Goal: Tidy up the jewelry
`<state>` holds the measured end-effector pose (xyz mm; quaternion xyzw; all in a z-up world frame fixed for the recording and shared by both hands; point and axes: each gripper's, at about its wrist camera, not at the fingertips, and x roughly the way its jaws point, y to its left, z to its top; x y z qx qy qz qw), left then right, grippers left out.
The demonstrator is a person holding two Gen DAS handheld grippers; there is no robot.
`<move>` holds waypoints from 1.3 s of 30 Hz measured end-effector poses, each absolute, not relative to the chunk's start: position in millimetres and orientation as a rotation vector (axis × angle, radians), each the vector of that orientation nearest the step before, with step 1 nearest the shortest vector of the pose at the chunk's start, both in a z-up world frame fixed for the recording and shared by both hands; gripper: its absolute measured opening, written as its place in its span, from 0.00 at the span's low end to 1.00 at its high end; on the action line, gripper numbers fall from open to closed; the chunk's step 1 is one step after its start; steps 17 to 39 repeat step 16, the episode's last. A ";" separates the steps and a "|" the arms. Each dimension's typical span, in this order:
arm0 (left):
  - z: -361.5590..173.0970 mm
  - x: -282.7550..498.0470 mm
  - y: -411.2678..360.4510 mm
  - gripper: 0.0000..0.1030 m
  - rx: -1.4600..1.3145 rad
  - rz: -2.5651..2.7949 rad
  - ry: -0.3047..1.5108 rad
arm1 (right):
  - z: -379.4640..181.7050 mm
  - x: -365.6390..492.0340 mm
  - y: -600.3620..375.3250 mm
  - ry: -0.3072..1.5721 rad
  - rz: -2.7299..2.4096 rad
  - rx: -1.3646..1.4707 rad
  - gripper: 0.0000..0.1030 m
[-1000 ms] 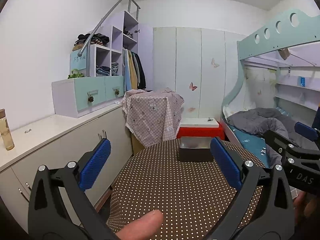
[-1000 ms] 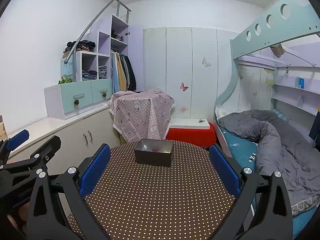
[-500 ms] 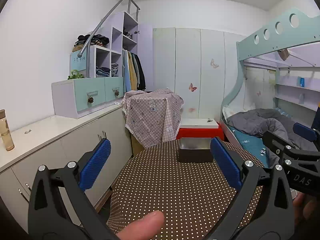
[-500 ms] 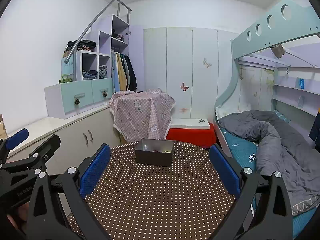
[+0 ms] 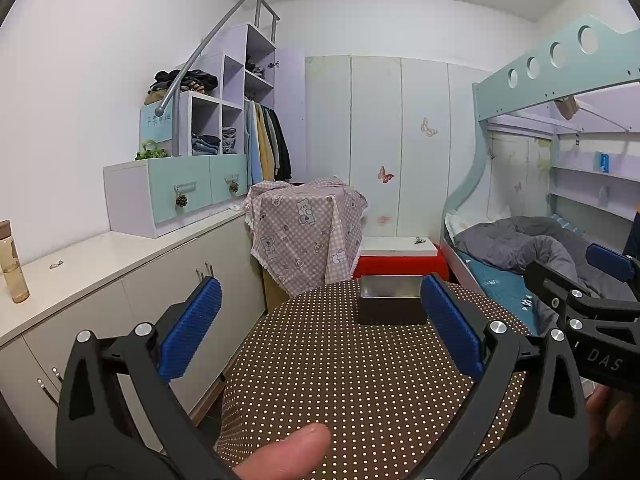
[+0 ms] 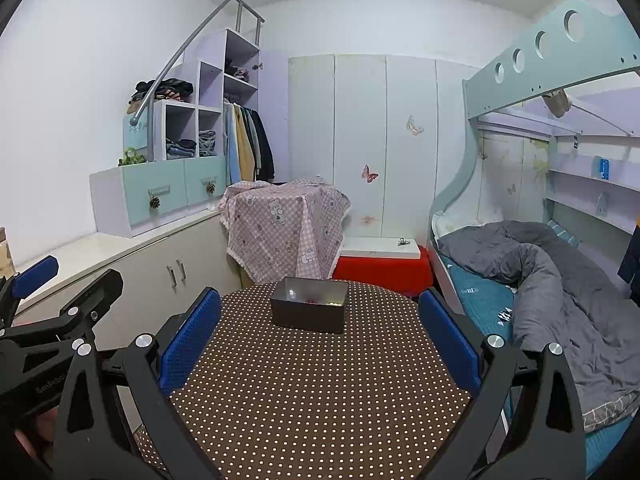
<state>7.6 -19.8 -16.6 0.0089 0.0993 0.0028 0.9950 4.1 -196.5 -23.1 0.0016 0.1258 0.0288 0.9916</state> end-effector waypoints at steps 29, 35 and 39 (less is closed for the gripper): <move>-10.9 8.7 -12.1 0.95 0.015 0.029 0.171 | -26.3 8.4 -199.1 0.259 0.057 0.006 0.92; -10.9 8.7 -12.1 0.95 0.015 0.029 0.171 | -26.3 8.4 -199.1 0.259 0.057 0.006 0.92; -10.9 8.7 -12.1 0.95 0.015 0.029 0.171 | -26.3 8.4 -199.1 0.259 0.057 0.006 0.92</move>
